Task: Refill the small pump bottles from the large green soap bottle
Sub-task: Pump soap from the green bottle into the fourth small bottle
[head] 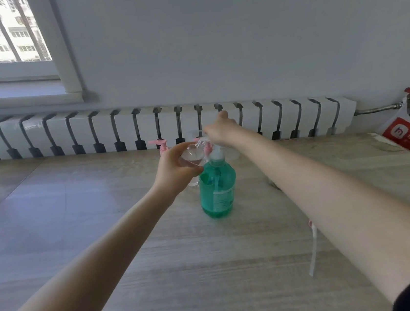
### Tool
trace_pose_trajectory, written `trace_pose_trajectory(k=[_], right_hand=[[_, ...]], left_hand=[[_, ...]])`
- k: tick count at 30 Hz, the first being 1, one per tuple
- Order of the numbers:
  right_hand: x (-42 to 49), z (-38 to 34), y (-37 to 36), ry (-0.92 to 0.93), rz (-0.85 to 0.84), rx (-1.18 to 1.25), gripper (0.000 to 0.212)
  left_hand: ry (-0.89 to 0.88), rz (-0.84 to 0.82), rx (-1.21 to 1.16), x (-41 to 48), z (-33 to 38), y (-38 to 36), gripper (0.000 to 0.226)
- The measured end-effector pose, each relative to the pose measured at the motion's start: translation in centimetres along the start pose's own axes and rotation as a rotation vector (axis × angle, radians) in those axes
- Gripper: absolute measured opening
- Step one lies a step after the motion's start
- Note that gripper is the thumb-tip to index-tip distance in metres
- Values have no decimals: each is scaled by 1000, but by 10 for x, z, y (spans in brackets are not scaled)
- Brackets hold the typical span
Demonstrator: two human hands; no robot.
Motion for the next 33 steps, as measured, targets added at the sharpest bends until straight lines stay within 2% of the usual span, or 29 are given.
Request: trace_pose_trajectory(k=[2, 12, 17, 19, 23, 33], right_hand=[[-1, 1, 4, -11, -1, -29, 71], [-6, -4, -1, 32, -74, -95, 66], [-12, -3, 0, 78, -46, -151, 47], [-5, 0, -5, 63, -45, -168, 46], [9, 5, -21, 21, -77, -23, 60], [15, 6, -28, 52, -137, 1, 57]], left_hand=[[12, -1, -7, -1, -2, -1, 61], [-9, -8, -5, -4, 8, 1, 60], [-15, -4, 31, -4, 4, 4, 62], [-13, -9, 39, -3, 2, 3, 63], [-4, -6, 47, -2, -2, 2, 63], [29, -13, 51, -4, -2, 3, 64]])
Point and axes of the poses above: each hand's wrist, its own x-axis towards the middle knuckle, its own y-axis out of the back of the hand, z = x × y, the point moved 5 cm from there along x, towards the middle knuckle, and after that the axes turned 3 degrees about z, right-handed, at the moved point
